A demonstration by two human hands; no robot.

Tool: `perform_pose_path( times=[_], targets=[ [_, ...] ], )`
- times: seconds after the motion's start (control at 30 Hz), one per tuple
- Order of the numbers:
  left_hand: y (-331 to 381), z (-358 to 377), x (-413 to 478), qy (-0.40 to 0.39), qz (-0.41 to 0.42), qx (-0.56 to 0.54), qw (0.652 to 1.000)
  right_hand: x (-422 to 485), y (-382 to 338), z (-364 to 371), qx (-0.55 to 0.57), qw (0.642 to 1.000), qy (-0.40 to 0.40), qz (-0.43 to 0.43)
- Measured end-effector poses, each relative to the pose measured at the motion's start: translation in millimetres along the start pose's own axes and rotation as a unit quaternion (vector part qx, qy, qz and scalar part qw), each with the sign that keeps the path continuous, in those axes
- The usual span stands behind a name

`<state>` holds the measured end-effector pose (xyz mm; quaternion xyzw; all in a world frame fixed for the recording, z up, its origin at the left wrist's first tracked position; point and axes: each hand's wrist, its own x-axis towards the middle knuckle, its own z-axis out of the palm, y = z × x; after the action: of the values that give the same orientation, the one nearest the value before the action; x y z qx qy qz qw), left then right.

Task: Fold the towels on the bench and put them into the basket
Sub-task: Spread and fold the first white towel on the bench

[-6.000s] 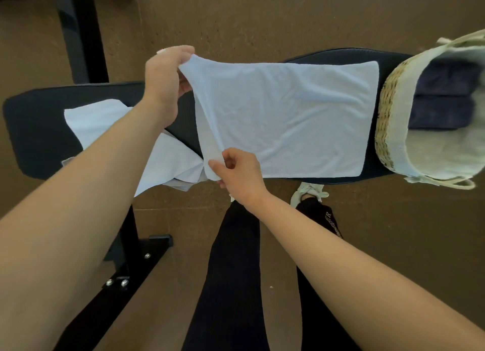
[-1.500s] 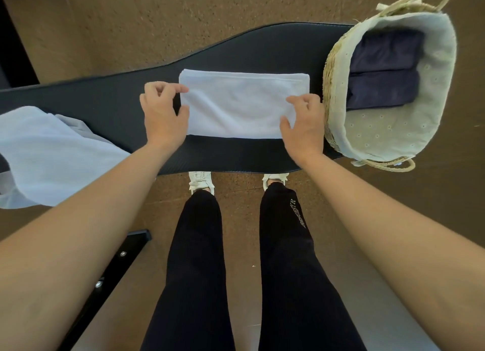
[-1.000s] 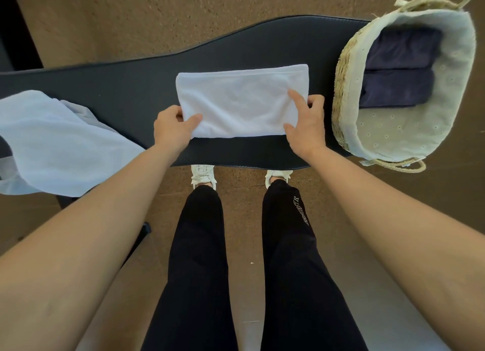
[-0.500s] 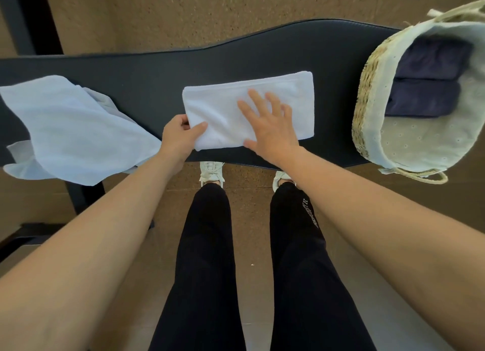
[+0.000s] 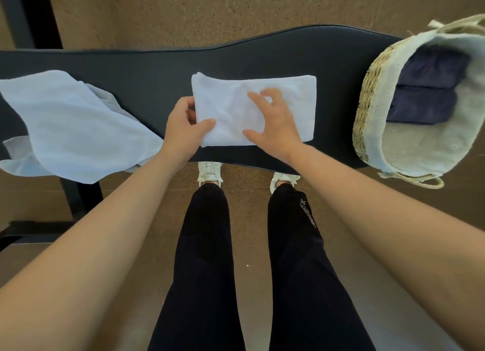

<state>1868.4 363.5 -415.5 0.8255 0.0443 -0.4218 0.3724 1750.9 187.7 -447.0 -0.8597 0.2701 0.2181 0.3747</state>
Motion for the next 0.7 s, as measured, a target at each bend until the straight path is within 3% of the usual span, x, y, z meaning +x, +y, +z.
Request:
perform_pose_path(
  times=[0.1,0.23,0.3,0.37,0.5,0.7],
  targets=[
    [16.8,11.8,-10.5,-0.023,0.056,0.010,0.998,-18.2,-21.0,-2.0,0.302,0.948,-0.017,0.102],
    [33.6,34.1,-22.0,-0.106,0.081,-0.011,0.991,-26.1,-35.0,-7.1,0.464,0.876,-0.023,0.127],
    [39.3,40.3,-22.0,-0.149,0.066,-0.025,0.986,-24.1,-31.1,-12.5,0.464,0.876,0.010,0.131],
    [39.4,40.9,-18.8,-0.155,0.056,-0.038,0.986,-19.3,-22.0,-15.6,0.420,0.898,0.025,0.130],
    [31.8,48.7,-8.6,-0.056,0.151,0.107,0.981,-10.4,7.7,-29.2,0.309,0.944,0.028,0.113],
    [26.0,78.6,5.7,-0.053,0.301,0.321,0.896,-11.6,42.1,-47.8,0.202,0.976,0.045,0.073]
  ],
)
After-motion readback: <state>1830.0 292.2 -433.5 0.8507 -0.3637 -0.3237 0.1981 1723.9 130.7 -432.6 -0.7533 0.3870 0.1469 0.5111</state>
